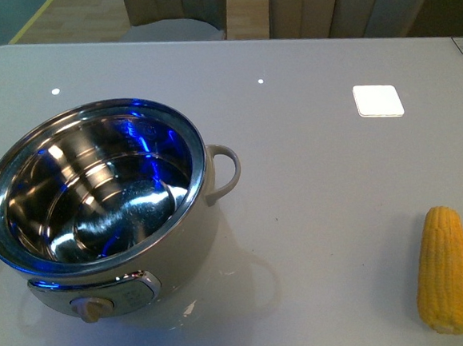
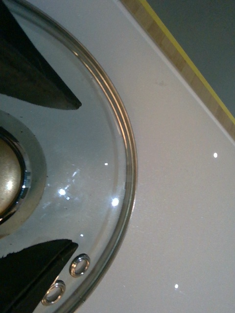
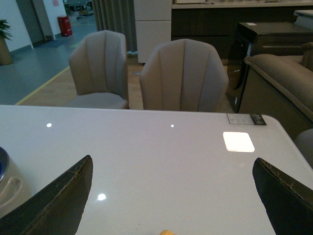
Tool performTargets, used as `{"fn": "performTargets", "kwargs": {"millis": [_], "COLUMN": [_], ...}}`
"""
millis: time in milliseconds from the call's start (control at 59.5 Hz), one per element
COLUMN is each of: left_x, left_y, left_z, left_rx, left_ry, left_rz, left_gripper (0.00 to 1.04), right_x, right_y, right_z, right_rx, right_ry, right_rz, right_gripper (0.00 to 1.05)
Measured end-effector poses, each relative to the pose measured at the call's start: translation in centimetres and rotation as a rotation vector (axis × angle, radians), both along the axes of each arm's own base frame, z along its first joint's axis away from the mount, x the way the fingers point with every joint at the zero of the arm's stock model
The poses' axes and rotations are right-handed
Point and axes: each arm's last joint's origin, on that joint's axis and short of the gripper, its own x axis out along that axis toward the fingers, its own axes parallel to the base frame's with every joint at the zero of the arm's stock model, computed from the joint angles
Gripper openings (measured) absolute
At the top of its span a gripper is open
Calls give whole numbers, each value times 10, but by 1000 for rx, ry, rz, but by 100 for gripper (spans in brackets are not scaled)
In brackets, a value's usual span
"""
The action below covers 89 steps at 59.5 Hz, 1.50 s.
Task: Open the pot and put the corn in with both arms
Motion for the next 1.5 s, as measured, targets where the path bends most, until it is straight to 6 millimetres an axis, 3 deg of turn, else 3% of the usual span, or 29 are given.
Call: {"fn": "performTargets", "kwargs": {"millis": [84,286,588,706,790,958,1093,1496], "left_x": [1,-6,-52,-62,-75,-113,-132,-177], "left_y": [0,-5,-24,-33,-53,-97,-114,-143], "left_z": [14,58,149,159,161,175,181,202], "left_rx": [8,-38,-139,-59,-22,21,28,36], "left_ry": [-28,-104,-276,-367,-387,-404,-400,-408], "left_rz": [-3,-39,-151,-290,-360,-394,-390,-395], "left_gripper": [100,98,98,81,65,29,4,3], "right_x": [0,0,0,0,0,0,0,0], "right_y": [0,0,0,0,0,0,0,0], "right_z": [0,0,0,0,0,0,0,0], "right_rx": [0,0,0,0,0,0,0,0], "right_ry": [0,0,0,0,0,0,0,0], "right_rz": [0,0,0,-1,2,0,-1,0], "right_gripper": [96,96,96,96,96,96,96,96]}}
